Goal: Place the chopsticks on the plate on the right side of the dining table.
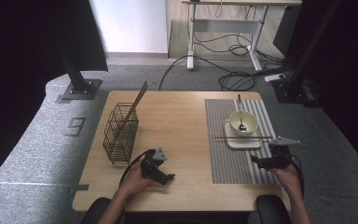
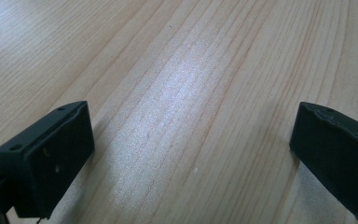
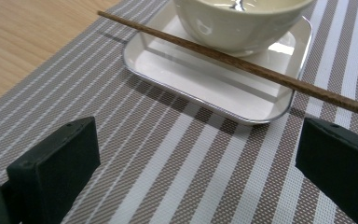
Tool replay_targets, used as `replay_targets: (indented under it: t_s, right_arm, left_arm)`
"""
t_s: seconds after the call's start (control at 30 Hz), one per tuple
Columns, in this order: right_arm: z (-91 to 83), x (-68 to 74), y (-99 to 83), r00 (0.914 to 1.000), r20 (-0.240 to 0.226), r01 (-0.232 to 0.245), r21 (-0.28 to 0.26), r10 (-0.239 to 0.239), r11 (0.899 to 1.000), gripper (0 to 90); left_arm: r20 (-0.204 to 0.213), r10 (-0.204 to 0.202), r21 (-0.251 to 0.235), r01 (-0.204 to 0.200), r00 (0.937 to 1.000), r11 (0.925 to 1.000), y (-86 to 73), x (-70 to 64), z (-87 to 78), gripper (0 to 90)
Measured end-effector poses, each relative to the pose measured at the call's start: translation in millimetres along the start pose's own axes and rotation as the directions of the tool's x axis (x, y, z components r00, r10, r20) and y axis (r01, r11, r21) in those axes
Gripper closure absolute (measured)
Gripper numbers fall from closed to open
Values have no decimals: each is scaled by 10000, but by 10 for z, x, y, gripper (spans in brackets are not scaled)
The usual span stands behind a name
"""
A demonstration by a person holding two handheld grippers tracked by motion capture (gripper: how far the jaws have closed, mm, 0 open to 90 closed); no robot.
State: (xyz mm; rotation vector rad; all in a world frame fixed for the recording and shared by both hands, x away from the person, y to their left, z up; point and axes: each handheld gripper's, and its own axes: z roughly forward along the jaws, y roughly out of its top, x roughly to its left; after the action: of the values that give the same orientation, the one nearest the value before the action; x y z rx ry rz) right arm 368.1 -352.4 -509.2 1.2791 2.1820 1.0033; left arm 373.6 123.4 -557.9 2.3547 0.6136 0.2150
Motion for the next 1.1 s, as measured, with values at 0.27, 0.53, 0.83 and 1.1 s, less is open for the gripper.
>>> replay_targets:
  t_s: [0.27, 0.53, 0.83, 1.1]
  right_arm:
    - [-130, 146, 191, 9965, -581, 609, 139, -600, 9980, 0]
    - [-190, 267, 422, 9881, -1259, 903, 129, -879, 9958, 0]
    - [-186, 590, 830, 9626, -1775, 2088, 42, -2048, 9779, 0]
    - [-104, 843, 1093, 9395, -2266, 2706, 311, -2568, 9622, 0]
  left_arm:
    - [-29, -44, -30, 44, 10000, 10000, -8, -9, -6, 0]
    - [-80, -77, -8, 77, 9999, 10000, -27, -54, -24, 0]
    - [-180, -198, 15, 198, 9996, 9998, -35, -72, -34, 0]
    - [-225, -284, -11, 284, 9993, 9996, -72, -118, -64, 0]
